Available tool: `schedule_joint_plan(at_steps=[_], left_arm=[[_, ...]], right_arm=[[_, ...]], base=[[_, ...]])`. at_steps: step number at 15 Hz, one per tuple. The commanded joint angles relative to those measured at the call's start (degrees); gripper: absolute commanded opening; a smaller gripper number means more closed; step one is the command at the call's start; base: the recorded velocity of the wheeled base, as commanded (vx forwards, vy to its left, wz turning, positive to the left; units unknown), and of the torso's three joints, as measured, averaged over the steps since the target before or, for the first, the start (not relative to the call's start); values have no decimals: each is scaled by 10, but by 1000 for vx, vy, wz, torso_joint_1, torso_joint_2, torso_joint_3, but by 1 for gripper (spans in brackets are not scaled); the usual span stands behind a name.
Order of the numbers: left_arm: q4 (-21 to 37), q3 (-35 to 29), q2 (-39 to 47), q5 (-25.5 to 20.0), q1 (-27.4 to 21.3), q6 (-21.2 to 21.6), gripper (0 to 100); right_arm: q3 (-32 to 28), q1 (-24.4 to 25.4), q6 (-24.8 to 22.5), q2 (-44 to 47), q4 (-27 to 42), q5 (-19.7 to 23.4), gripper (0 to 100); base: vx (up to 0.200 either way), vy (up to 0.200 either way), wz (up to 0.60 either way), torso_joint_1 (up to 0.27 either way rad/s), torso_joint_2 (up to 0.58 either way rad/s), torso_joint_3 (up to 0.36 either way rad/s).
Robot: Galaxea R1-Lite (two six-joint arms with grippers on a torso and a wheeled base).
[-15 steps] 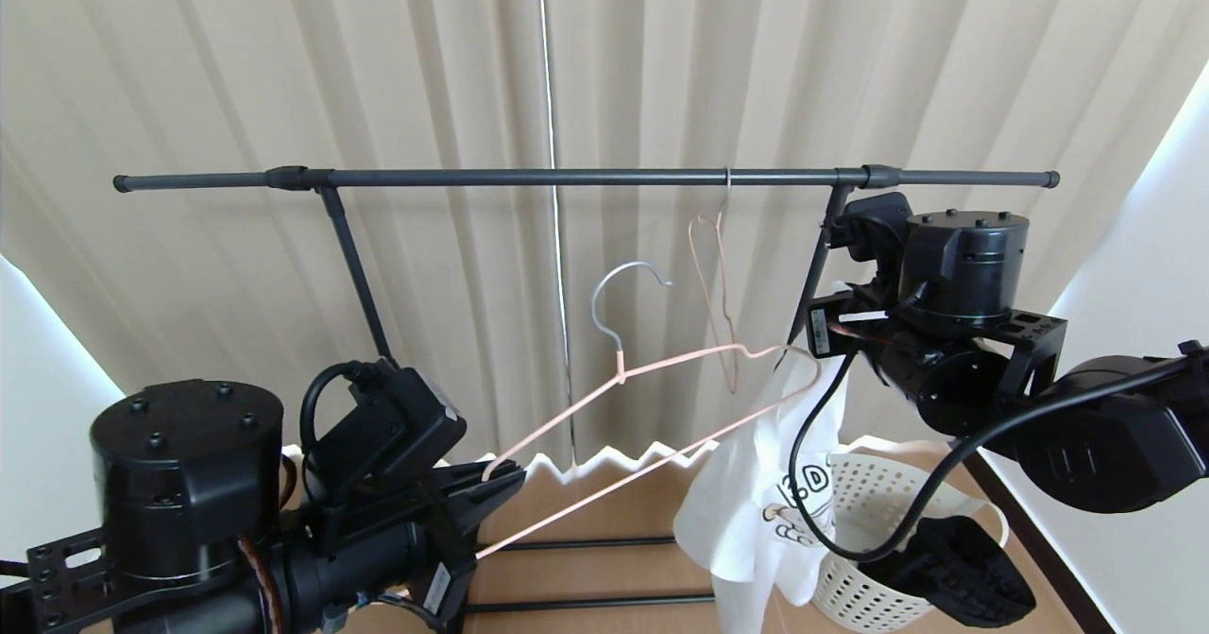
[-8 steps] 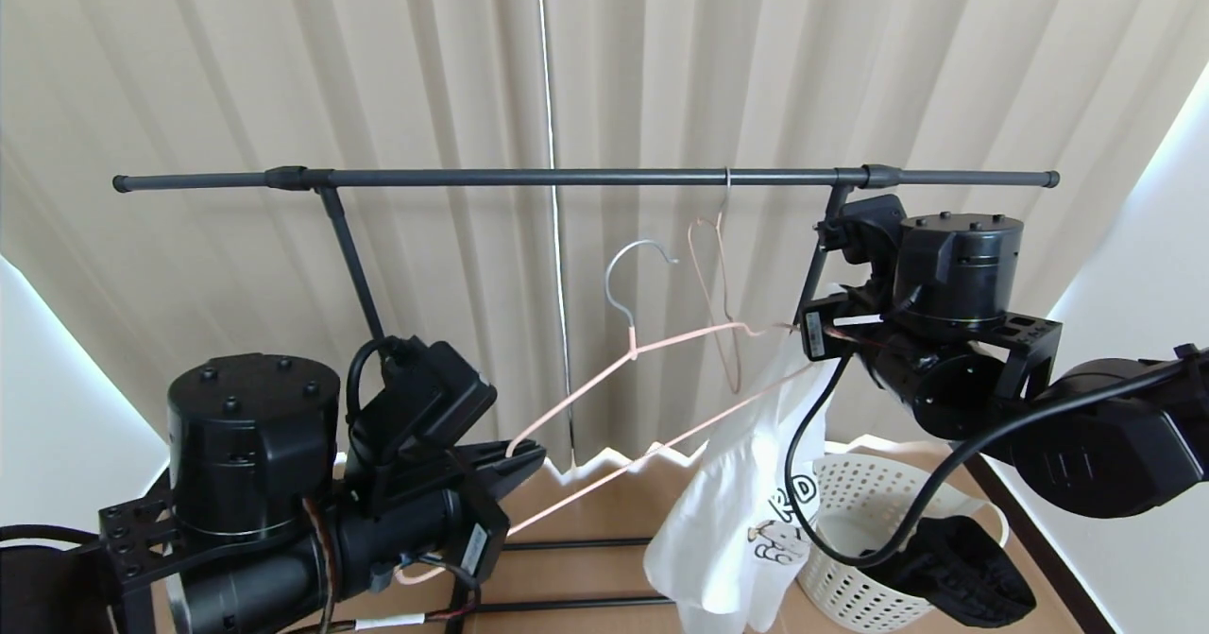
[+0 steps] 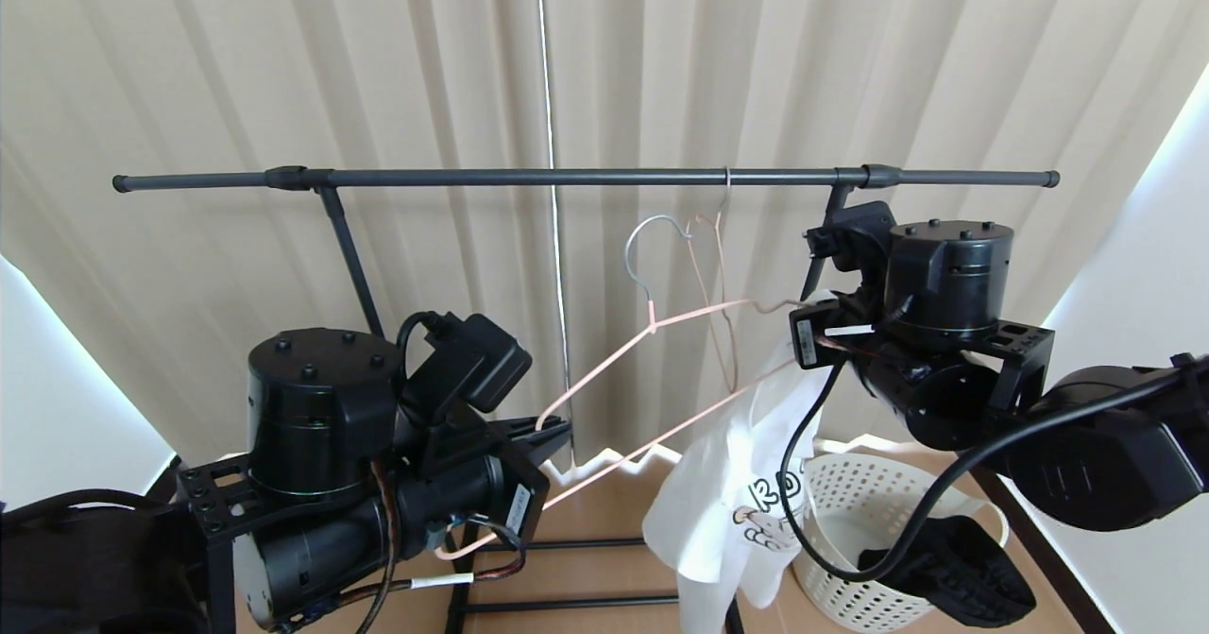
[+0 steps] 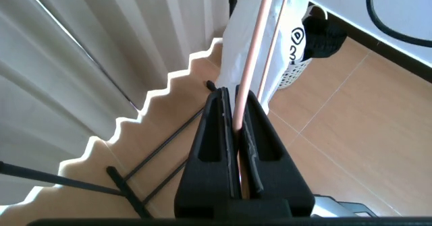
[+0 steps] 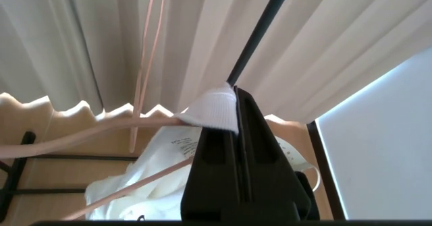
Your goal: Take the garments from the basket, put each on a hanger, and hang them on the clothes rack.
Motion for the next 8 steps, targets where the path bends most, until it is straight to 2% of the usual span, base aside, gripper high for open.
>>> schedule_joint_plan(at_steps=[1,8], left_arm=[[0,-2,7,0,-1,0,0],[-1,-2,8,0,-1,-1,0]], right_arm=[[1,6,0,-1,0,0,0],[16,78,1,-27,-1,-27,0]], base=[[0,0,0,0,0,0],[0,0,0,0,0,0]])
